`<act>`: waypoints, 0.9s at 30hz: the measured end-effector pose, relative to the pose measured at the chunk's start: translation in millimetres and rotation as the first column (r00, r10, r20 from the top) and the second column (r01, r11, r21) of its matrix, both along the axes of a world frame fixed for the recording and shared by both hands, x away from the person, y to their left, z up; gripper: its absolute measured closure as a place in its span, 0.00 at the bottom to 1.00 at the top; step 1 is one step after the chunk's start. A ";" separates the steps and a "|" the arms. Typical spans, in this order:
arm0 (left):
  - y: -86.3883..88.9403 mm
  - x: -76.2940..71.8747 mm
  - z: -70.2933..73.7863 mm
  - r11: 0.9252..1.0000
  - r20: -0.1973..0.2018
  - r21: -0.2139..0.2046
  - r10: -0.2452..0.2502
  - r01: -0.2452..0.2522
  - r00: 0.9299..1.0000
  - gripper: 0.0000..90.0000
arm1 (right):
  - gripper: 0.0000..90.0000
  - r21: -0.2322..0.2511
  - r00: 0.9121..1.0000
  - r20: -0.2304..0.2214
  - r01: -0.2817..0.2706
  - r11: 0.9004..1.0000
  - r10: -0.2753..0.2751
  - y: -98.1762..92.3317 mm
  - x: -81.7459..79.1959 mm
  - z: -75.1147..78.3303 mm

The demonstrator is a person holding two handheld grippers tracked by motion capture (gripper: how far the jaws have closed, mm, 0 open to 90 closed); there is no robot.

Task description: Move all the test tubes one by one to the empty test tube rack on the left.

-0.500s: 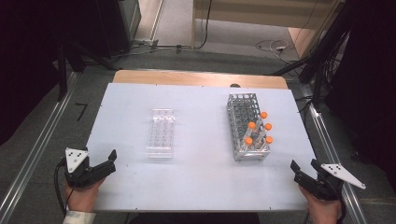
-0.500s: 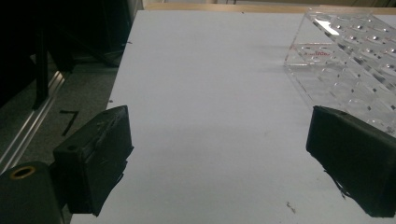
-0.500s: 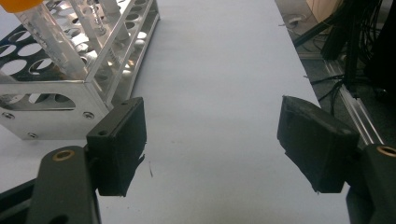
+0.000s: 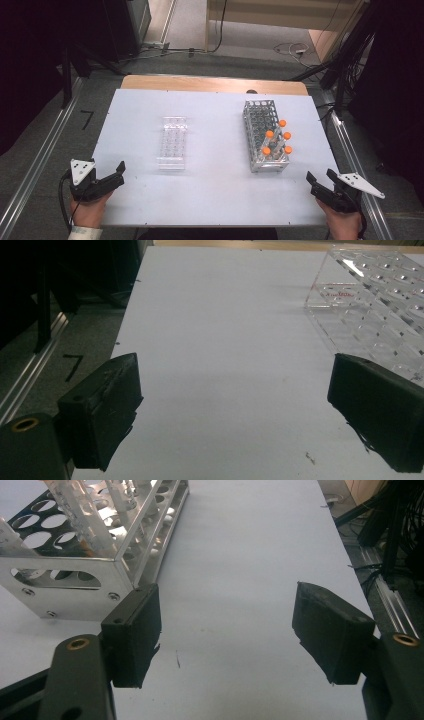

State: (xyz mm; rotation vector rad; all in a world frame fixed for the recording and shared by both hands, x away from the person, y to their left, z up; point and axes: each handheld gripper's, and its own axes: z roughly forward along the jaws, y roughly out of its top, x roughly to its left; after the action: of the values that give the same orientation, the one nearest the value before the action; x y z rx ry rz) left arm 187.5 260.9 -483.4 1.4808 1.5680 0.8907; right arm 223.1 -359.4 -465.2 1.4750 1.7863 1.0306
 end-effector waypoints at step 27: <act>-2.4 1.1 -0.9 1.000 -0.008 0.007 -0.013 0.013 1.000 0.08 | 0.36 -0.022 0.994 0.014 -0.105 0.994 0.106 27.9 9.7 5.7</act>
State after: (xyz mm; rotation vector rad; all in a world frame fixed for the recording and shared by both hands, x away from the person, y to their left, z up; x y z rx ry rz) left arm 188.6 258.4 -484.3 1.4993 1.5612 0.8848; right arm 232.8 -331.6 -459.5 1.3687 1.8758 1.0681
